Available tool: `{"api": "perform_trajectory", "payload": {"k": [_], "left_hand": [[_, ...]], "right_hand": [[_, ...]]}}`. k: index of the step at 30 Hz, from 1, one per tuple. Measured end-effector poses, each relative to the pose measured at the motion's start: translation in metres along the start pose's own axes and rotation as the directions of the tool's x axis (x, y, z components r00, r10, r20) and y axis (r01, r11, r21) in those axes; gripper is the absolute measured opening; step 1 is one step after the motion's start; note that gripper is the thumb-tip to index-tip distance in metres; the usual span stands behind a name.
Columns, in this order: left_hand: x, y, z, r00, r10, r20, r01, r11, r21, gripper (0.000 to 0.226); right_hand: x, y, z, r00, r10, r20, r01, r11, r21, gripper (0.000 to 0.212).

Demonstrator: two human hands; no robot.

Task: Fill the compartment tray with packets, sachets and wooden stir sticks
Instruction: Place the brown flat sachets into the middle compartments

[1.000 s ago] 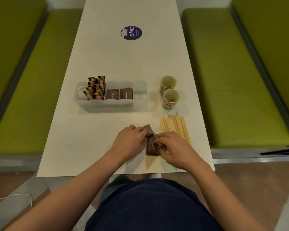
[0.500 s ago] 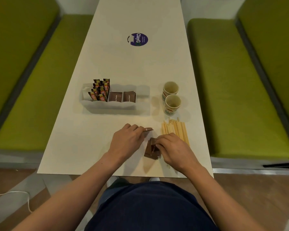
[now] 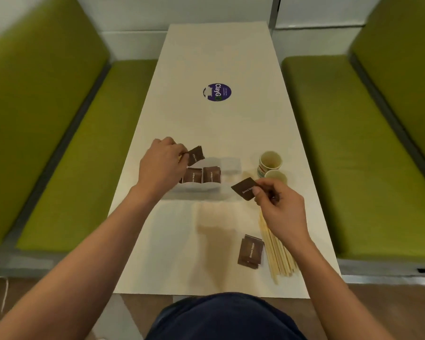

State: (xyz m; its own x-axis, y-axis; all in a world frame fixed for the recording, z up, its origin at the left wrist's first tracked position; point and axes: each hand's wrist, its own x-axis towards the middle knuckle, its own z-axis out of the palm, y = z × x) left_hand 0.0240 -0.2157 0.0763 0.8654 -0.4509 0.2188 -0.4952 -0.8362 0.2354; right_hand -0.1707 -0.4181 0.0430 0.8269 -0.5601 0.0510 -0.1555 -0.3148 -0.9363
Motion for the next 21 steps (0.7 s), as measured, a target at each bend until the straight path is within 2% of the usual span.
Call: {"api": "perform_trajectory", "payload": {"k": [3, 7, 11, 15, 18, 21], "left_hand": [[0.020, -0.005, 0.011, 0.991, 0.079, 0.110, -0.095, 0.984, 0.152, 0.030], [0.028, -0.010, 0.029, 0.959, 0.096, 0.268, -0.177, 0.938, 0.298, 0.031], [0.030, -0.017, 0.043, 0.943, 0.150, 0.296, -0.252, 0.903, 0.347, 0.025], [0.035, -0.021, 0.049, 0.926, 0.229, 0.301, -0.337, 0.862, 0.379, 0.004], [0.039, -0.021, 0.051, 0.916, 0.297, 0.269, -0.388, 0.826, 0.409, 0.014], [0.036, -0.018, 0.051, 0.922, 0.288, 0.257, -0.373, 0.836, 0.402, 0.018]], "right_hand": [[0.003, -0.004, 0.007, 0.997, 0.075, -0.029, -0.071, 0.991, 0.114, 0.020], [0.007, -0.008, 0.014, 0.994, 0.101, -0.048, -0.096, 0.991, 0.096, 0.011], [0.023, -0.013, 0.026, 0.997, 0.065, -0.050, -0.065, 0.998, -0.003, 0.006], [0.053, -0.022, 0.043, 1.000, 0.002, 0.019, 0.001, 0.992, -0.129, 0.007], [0.079, -0.028, 0.058, 0.996, -0.049, 0.077, 0.068, 0.964, -0.259, 0.008], [0.101, -0.033, 0.072, 0.986, -0.050, 0.159, 0.109, 0.915, -0.389, 0.013]]}}
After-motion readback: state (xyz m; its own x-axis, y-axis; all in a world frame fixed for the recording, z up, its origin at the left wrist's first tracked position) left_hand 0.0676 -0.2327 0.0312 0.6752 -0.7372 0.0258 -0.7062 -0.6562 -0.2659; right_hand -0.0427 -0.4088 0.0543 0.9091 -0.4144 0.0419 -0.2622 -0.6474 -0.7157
